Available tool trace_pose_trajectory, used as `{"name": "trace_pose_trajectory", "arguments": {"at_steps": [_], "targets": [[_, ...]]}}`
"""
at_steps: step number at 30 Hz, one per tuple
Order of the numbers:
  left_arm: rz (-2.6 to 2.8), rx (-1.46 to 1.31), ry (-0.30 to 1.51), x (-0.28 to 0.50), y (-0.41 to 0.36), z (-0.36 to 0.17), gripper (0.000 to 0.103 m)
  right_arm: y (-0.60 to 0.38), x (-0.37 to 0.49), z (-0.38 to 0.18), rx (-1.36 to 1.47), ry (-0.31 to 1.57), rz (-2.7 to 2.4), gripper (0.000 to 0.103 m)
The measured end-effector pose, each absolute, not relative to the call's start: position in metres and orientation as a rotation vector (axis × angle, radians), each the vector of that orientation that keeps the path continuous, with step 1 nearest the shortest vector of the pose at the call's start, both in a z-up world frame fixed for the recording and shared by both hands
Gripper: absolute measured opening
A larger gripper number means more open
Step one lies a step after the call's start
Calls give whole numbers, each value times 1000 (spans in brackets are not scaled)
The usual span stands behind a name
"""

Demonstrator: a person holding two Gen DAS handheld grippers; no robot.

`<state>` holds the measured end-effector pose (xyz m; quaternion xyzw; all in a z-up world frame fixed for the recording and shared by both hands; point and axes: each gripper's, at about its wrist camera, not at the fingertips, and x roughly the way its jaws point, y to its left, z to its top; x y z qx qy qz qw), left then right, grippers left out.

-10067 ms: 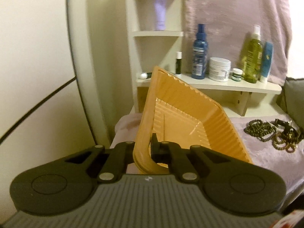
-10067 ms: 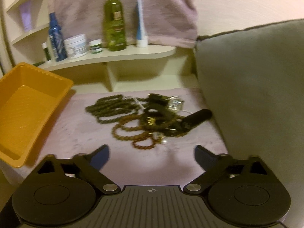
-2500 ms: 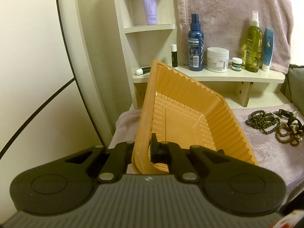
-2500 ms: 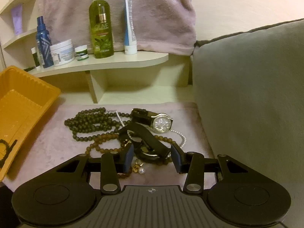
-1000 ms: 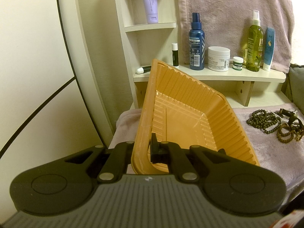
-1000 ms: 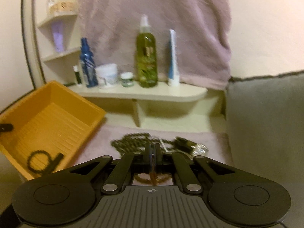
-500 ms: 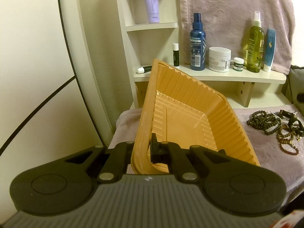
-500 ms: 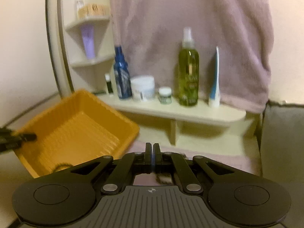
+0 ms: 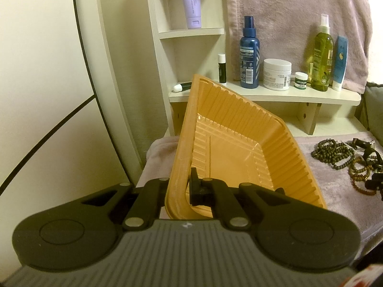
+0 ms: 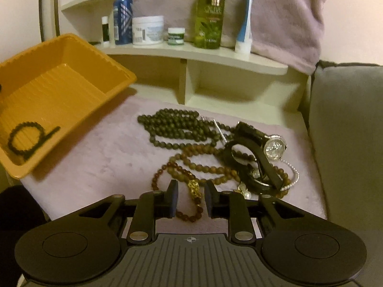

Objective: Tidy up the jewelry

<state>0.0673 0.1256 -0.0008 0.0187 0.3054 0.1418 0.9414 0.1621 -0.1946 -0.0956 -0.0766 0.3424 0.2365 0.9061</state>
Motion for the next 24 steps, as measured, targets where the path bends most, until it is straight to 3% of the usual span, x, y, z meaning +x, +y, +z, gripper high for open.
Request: {"name": "trace_pose_trajectory", "arguments": {"at_steps": [4, 5, 6, 24], "targets": [[290, 39, 625, 68, 125, -1, 4, -197, 166, -103, -137, 709, 494, 23], [291, 40, 625, 68, 125, -1, 4, -197, 166, -102, -137, 711, 497, 10], [291, 40, 625, 68, 126, -1, 4, -197, 166, -101, -131, 713, 499, 9], [291, 38, 624, 68, 125, -2, 4, -161, 145, -9, -130, 487, 637, 9]]}}
